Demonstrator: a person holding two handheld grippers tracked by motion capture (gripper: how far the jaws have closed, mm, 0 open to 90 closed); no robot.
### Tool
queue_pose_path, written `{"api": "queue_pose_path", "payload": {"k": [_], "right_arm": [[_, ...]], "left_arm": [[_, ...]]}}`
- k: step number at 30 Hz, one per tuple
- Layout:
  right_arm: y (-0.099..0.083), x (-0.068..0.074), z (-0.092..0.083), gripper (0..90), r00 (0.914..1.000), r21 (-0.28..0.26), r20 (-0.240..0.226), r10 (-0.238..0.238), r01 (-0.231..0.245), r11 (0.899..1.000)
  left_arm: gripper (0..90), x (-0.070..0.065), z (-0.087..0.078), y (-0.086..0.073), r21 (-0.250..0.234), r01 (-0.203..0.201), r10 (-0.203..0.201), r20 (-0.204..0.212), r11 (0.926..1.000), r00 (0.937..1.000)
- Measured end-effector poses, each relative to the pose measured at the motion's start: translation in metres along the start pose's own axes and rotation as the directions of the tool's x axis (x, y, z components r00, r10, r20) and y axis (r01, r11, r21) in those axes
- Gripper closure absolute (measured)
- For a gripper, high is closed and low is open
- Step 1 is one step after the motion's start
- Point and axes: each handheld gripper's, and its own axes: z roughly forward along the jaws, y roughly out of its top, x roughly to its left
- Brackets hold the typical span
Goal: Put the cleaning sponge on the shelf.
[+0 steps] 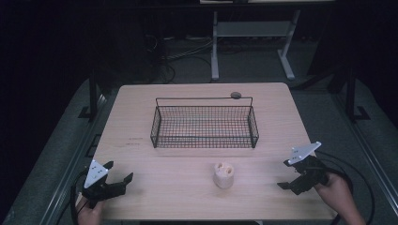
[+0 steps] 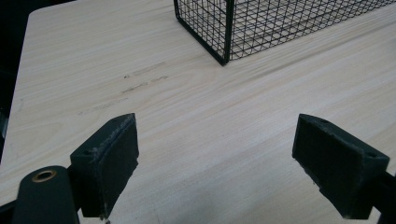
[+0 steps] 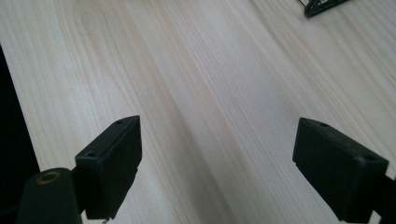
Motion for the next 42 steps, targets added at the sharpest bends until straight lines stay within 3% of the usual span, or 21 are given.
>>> {"api": "queue_pose_path", "payload": {"k": [27,42], "right_arm": [[0.028,0.010,0.002,15.1,0.9972,0.013,-0.031,-0.067,0.068,0.998],[0.045,0.012,0.005,15.1,0.9959,0.015,-0.051,-0.075,0.076,0.997]], "left_arm": [[13.7,-0.001,-0.001,0.000,-0.004,-0.001,0.001,0.004,1.0000,1.0000],[13.7,-0.001,-0.002,0.000,-0.011,0.000,0.000,0.002,0.9999,1.0000]]}}
